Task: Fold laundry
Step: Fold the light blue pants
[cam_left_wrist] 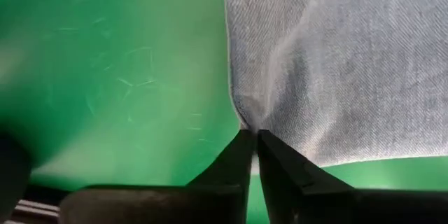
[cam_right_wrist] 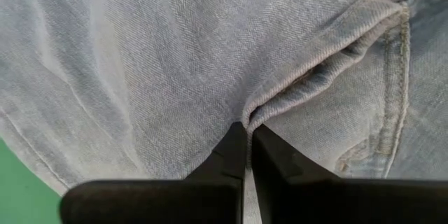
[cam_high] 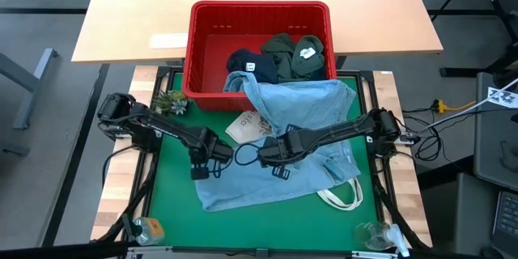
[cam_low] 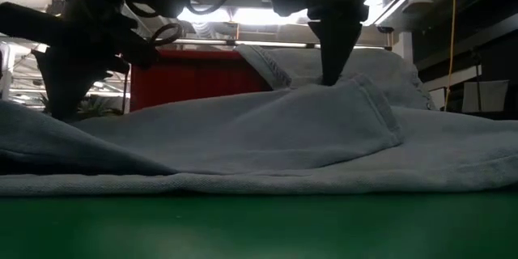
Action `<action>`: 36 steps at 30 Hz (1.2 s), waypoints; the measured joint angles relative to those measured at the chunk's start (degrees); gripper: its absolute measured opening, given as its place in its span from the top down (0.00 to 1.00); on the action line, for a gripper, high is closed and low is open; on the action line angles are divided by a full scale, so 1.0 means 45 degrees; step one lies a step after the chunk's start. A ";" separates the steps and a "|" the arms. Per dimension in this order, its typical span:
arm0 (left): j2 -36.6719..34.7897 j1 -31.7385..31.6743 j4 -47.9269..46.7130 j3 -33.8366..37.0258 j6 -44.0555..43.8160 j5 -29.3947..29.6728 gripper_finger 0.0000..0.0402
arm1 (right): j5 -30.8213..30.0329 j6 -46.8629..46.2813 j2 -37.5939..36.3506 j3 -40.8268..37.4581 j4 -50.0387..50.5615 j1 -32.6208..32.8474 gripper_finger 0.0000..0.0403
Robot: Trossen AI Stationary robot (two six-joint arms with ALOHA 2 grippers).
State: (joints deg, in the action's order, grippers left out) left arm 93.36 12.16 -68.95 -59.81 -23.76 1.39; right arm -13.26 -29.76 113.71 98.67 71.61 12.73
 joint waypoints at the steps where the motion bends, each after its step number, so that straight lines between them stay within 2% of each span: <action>1: 0.0000 0.0036 0.0010 0.0000 -0.0191 0.0176 0.90 | -0.0009 0.0000 0.0000 0.0000 -0.0014 0.0000 0.97; 8: 0.0000 0.0089 0.0034 0.0000 -0.0673 0.0182 0.75 | -0.0010 0.0128 0.0000 0.0000 -0.0019 0.0000 0.97; 12: 0.0000 0.0089 0.0038 0.0000 -0.0600 0.0149 0.71 | -0.0015 0.0345 0.0000 0.0000 -0.0019 0.0000 0.90; 17: -0.0342 0.0089 -0.0024 0.0005 -0.0606 0.0146 0.73 | -0.0693 0.0366 0.0000 0.0000 0.0129 0.0000 0.75; 21: -0.1080 0.0089 -0.0279 0.0005 -0.1248 0.0115 0.76 | -0.0809 0.0373 0.0000 0.0000 0.0805 -0.0112 0.68; 29: -0.2050 0.0662 0.0054 0.0005 -0.3337 -0.0641 0.81 | -0.0911 -0.0011 -0.0045 0.0000 0.2733 -0.0082 0.65; 36: -0.2045 0.2015 0.2005 0.0000 -0.5339 -0.0967 0.82 | -0.0912 -0.0414 -0.0497 0.0005 0.3117 0.0965 0.65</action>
State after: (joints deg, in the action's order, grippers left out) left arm 84.16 21.22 -59.92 -59.81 -47.78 -2.96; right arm -17.36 -31.62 111.48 98.70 85.64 17.07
